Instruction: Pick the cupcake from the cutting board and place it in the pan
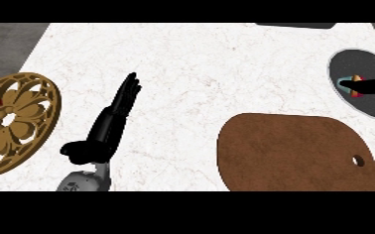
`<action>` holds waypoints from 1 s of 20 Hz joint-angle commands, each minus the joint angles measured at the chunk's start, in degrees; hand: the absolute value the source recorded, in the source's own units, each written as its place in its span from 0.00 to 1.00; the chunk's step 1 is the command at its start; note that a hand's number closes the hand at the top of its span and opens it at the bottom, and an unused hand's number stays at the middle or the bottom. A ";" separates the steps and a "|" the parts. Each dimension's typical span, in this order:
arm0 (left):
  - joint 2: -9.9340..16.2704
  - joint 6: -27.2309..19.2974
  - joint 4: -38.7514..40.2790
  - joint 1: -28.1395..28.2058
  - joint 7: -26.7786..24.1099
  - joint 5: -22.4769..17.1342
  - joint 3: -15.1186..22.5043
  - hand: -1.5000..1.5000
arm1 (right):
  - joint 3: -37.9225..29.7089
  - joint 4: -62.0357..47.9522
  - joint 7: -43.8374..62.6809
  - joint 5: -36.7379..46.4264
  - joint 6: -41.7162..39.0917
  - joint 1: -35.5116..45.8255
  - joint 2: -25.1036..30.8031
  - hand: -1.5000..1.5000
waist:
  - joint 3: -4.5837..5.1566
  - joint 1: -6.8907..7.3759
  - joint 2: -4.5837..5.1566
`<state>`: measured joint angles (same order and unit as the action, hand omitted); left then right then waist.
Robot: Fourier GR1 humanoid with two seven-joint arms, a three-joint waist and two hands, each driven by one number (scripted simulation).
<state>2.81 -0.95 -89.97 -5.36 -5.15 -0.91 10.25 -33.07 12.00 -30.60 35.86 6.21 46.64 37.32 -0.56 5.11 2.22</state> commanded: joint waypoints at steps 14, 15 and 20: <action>-0.58 -1.68 0.23 0.29 0.01 0.81 -0.86 0.50 | -12.06 -5.49 -10.15 -13.45 -32.17 -6.33 11.31 0.00 | -0.04 -2.73 -0.65; -0.73 -1.22 0.48 0.99 -0.06 0.55 -0.45 0.50 | -11.91 -5.38 -13.04 -13.44 -33.55 -8.63 10.34 0.00 | -0.03 -2.92 -0.72; -0.93 -1.00 0.22 4.11 -2.32 1.07 0.47 0.50 | -10.27 -3.52 -16.64 -12.43 -39.31 -12.61 12.88 0.00 | 0.08 -3.01 -1.07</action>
<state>2.65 -1.74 -89.95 -3.03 -6.38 -0.53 9.50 -43.83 7.97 -41.37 23.38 -25.43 37.68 48.91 -0.52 2.51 1.37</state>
